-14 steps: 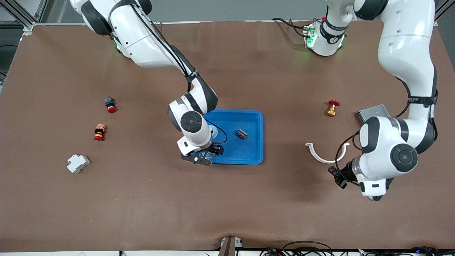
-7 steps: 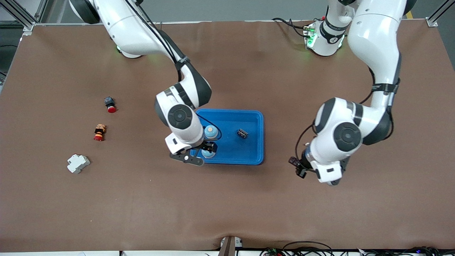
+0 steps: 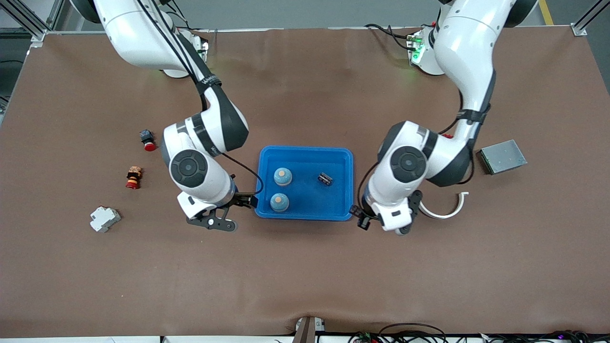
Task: Place electrolytic capacitor and blue bell in tray
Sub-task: 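Place the bell in the tray while the left gripper carries the capacitor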
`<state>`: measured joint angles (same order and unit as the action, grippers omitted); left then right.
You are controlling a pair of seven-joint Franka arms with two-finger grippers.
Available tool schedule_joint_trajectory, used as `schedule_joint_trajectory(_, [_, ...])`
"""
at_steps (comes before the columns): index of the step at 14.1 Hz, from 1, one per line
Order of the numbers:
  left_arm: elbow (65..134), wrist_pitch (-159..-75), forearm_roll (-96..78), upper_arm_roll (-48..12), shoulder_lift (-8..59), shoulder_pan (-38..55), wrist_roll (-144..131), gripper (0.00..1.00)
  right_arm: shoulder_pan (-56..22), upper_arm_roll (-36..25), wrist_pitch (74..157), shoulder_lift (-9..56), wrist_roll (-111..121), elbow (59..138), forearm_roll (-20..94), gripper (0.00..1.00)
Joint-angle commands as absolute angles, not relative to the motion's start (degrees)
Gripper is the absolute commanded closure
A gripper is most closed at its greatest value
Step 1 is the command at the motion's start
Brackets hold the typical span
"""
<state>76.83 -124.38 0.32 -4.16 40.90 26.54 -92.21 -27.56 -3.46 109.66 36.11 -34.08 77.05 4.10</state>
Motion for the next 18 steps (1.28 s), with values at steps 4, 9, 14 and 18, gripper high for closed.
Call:
schedule_joint_trajectory(4, [76.03,-126.39,0.09,-2.99,43.33,31.02,-97.29,1.00,-23.83,-2.73,105.12,27.00,-32.18,80.93,2.38,0.00])
schedule_joint_trajectory(9, [76.03,-128.66,0.26,-2.90,44.65,33.22,-100.01,1.00,-20.40,-2.81,105.38,18.73,-27.70,89.03,2.11,0.00])
schedule_joint_trajectory(14, [76.11,-129.20,0.26,-2.90,45.97,34.45,-101.07,1.00,-14.69,-2.73,105.91,17.93,-20.75,88.86,1.41,0.00])
schedule_joint_trajectory(18, [76.11,-131.48,0.26,-2.90,47.63,34.89,-101.78,1.00,-8.89,-2.72,105.12,14.52,-12.51,93.50,1.41,0.00])
